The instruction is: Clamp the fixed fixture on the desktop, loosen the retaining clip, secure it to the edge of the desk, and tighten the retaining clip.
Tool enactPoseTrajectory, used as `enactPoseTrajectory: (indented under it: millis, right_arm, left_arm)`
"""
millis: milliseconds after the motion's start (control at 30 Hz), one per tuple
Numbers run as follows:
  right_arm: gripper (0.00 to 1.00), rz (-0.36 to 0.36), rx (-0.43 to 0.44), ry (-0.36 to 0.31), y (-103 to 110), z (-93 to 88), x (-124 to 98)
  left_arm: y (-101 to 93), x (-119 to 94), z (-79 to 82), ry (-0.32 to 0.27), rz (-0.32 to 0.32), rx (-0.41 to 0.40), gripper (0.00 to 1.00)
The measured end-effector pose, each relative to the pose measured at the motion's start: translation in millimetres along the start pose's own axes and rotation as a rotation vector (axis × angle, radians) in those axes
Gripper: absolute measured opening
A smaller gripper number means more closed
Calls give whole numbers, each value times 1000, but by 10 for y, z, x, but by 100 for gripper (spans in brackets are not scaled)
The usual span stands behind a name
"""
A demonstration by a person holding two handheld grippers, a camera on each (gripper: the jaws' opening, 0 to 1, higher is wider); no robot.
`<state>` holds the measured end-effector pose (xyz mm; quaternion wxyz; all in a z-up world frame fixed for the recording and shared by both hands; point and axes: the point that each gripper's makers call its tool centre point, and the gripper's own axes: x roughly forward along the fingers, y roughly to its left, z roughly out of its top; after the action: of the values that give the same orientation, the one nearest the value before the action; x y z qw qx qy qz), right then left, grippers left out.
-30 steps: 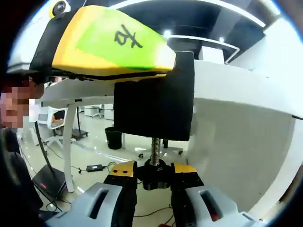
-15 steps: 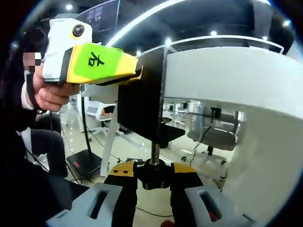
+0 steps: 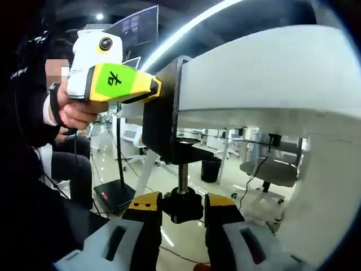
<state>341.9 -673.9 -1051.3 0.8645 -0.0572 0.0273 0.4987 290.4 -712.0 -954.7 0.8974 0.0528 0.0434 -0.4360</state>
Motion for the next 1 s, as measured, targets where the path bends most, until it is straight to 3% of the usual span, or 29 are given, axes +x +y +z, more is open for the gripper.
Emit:
enactPoseTrajectory:
  millis: [100,200,267,333,533,600,733,833,1000]
  right_arm:
    - [34,-158,7,-5,-135,-64,-109]
    - [35,-281,42,-3,-89,-65,-205]
    - [39,-337,22,12,-30,-48,-207]
    - [39,-442,-2,40,-46,-49,-219]
    - [39,-623,74,80,-150,-113,-126]
    - [38,-663,120,69,-185,-112,-119]
    - [34,-727,97,92,-218,-111,-123]
    - [31,-717,118,92,-166,-121,-81]
    - [25,-714,57,96,-140,-73,-84]
  left_arm:
    - [5,2,-2,-1,0,1,1]
    - [-9,0,-3,-5,-1,4,1]
    - [-15,-5,-1,-16,-4,1,1]
    - [-24,-9,4,-28,-10,-2,1]
    - [-5,-10,6,-34,-18,-4,1]
    - [-9,-12,5,-32,-20,-3,1]
    - [-13,-22,4,-34,-27,-3,1]
    - [-6,-29,6,-39,-20,-6,1]
    - [3,-37,9,-42,-10,-10,1]
